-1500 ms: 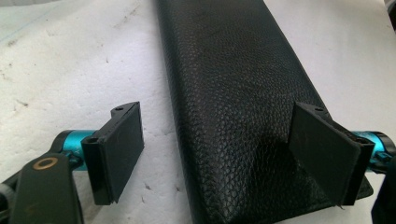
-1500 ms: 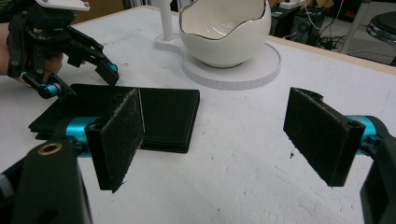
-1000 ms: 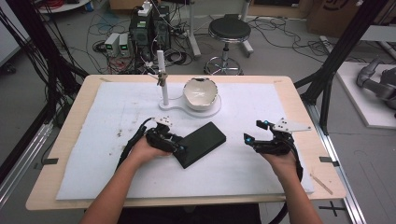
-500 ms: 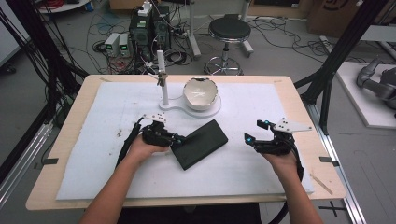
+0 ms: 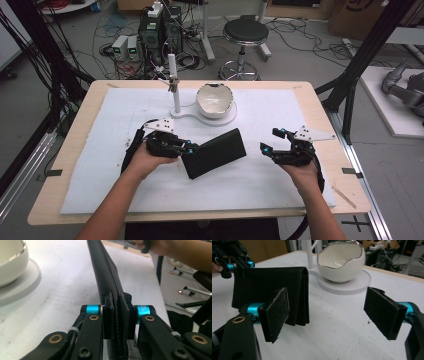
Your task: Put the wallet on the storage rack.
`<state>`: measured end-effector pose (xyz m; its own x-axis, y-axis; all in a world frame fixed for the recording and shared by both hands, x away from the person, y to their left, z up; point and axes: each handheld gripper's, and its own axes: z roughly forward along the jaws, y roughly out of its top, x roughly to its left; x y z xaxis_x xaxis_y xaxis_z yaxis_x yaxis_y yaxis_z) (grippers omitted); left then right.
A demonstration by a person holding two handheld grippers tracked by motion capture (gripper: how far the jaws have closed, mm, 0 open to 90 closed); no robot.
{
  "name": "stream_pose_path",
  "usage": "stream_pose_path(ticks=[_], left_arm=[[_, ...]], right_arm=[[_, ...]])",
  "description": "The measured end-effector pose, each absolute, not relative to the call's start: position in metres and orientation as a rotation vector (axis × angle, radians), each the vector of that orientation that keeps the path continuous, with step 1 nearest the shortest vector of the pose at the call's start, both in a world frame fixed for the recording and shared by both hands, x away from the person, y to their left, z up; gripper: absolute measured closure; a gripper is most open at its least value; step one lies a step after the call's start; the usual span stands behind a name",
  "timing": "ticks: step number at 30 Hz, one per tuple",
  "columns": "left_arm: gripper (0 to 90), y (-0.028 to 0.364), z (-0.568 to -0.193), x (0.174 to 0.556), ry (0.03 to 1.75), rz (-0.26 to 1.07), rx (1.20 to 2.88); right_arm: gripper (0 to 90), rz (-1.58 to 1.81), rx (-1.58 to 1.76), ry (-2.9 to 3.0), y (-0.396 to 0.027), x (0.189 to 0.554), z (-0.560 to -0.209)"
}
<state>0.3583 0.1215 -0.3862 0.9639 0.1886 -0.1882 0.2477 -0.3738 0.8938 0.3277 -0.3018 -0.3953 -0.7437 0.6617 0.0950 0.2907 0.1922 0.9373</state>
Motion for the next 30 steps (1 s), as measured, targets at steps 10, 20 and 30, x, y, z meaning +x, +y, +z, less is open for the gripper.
stream_pose_path(ticks=[10,20,30], left_arm=[[81.6,0.115,-0.370,0.345,0.195,-0.108,1.925],[81.6,0.115,-0.362,0.335,0.082,-0.133,1.932],[73.4,0.122,-0.369,0.341,0.183,-0.120,1.921]], right_arm=[[20.5,1.714,0.733,2.316,-0.278,0.327,-0.388],[20.6,1.847,0.604,2.518,-0.255,0.333,-0.395],[75.3,1.878,0.501,2.685,-0.246,0.330,-0.396]])
